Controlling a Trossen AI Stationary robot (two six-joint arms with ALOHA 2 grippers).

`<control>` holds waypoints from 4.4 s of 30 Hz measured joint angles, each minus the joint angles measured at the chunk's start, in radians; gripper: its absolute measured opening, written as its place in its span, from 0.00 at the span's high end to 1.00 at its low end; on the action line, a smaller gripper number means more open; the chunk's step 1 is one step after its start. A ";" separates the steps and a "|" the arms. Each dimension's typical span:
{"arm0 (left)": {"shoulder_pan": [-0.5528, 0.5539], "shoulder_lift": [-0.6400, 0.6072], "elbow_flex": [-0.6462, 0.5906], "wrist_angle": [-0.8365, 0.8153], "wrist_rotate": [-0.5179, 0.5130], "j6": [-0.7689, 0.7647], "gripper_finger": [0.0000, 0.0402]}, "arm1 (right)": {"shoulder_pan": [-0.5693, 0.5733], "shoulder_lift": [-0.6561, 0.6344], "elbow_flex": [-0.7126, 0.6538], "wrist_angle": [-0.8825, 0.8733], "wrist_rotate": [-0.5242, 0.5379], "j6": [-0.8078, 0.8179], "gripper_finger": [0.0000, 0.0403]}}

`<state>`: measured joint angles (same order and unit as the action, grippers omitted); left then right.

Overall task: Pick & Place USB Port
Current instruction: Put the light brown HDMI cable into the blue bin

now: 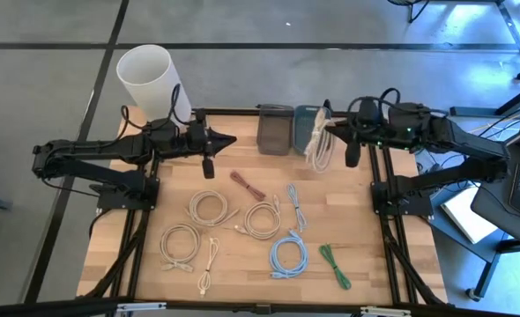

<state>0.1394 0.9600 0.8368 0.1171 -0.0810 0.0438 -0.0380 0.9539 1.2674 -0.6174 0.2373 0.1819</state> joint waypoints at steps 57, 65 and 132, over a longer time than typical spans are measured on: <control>0.017 0.560 0.537 -0.037 0.370 -0.004 0.70 | -0.650 0.111 -0.275 0.577 -0.893 -0.082 0.96; 0.065 0.664 0.537 0.140 0.415 -0.097 0.52 | -0.650 0.111 -0.275 0.659 -0.921 -0.055 0.96; 0.168 0.789 0.643 0.276 0.699 -0.211 0.98 | -0.752 0.112 0.214 0.064 -0.632 -0.379 0.35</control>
<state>0.3077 1.7489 1.4796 0.3927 0.6179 -0.1668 -0.7898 1.0659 1.4813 -0.5533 -0.3950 -0.1969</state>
